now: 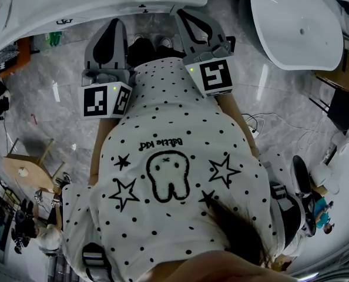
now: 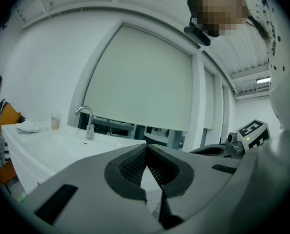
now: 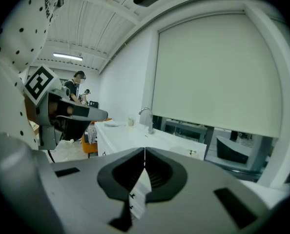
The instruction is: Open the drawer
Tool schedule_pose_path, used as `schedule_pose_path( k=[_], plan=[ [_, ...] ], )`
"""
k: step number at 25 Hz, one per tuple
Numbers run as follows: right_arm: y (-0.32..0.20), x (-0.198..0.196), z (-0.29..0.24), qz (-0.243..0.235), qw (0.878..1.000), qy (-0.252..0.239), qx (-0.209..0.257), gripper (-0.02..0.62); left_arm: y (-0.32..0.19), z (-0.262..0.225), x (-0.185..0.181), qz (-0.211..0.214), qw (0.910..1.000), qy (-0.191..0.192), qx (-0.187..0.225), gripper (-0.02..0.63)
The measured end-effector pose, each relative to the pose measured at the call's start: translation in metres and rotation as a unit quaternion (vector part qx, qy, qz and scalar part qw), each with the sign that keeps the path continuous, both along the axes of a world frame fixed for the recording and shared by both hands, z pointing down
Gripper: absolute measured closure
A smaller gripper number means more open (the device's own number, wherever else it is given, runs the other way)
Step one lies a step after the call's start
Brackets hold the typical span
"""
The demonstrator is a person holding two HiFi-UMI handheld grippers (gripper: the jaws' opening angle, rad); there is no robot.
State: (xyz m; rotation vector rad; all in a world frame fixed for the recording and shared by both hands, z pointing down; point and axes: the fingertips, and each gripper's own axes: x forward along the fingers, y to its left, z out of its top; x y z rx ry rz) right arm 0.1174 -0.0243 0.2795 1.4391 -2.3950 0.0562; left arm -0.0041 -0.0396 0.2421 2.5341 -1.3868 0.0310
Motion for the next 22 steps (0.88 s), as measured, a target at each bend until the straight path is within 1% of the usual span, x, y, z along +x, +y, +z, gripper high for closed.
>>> schedule_pose_path(
  k=[14,18,22],
  plan=[
    [0.003,0.005,-0.001,0.011,1.000,0.000,0.004,0.581,0.001,-0.001,0.003,0.005,1.0000,0.002,0.003,0.601],
    [0.005,0.007,-0.001,0.019,1.000,-0.004,0.005,0.581,-0.001,0.008,0.011,0.033,0.9993,0.006,-0.017,0.601],
    [0.004,0.012,0.001,0.026,1.000,-0.006,0.007,0.581,-0.014,0.019,0.008,0.028,0.9991,0.003,-0.030,0.601]
  ],
)
